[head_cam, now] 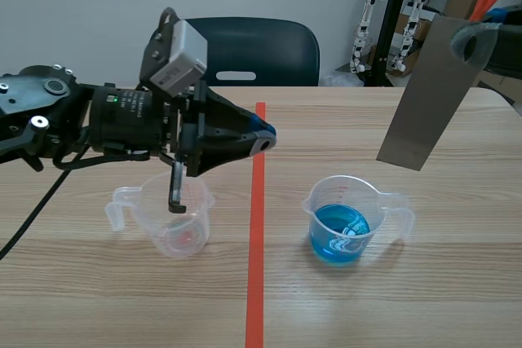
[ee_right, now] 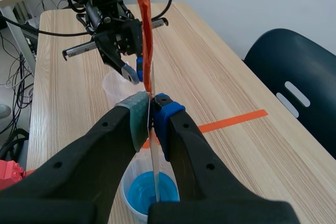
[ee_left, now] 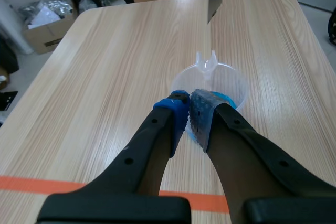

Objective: Do the redox reaction experiment. lower the plate into the blue solution

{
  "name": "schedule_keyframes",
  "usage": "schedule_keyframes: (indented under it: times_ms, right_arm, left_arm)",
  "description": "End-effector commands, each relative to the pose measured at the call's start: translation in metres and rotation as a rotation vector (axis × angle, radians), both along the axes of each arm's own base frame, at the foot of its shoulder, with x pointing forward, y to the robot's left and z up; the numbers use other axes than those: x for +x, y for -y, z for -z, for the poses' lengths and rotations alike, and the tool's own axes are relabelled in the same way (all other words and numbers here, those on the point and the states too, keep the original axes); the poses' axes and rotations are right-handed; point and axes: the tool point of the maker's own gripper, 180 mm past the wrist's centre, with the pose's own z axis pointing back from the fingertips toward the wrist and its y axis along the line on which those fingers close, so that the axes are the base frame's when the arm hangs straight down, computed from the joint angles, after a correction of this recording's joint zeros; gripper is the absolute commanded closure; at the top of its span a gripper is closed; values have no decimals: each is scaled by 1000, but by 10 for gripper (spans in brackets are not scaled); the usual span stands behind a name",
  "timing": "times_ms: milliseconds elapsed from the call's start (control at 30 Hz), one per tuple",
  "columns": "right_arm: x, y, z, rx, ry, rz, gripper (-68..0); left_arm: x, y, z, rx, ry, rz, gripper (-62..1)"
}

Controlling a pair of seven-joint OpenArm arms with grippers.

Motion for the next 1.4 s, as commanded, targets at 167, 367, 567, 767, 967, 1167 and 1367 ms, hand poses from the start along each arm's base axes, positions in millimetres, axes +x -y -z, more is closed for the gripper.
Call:
schedule_keyframes:
  times_ms: [167, 367, 567, 767, 967, 1167, 1367]
  right_arm:
    - [3, -1, -14, 21, 27, -6, -6]
    - [4, -6, -4, 10, 8, -6, -6]
    - [9, -8, 2, 33, 3, 5, -6]
    - [12, -15, 13, 32, -10, 4, -6]
    - [16, -22, 27, 26, -24, 6, -6]
    - [20, -28, 41, 18, -39, 12, -6]
    - [25, -34, 55, 10, -49, 16, -6]
  left_arm:
    - [-3, -85, -2, -45, -33, -163, -55]
    - [-27, -150, 5, -54, -85, -291, -55]
    - [-54, -193, 15, -99, -147, -418, -55]
    - [-83, -231, 28, -180, -132, -594, -55]
    - [-125, -241, 50, -229, -107, -707, -55]
    - [-173, -223, 70, -266, -52, -767, -55]
    - [-208, -184, 85, -297, -36, -753, -55]
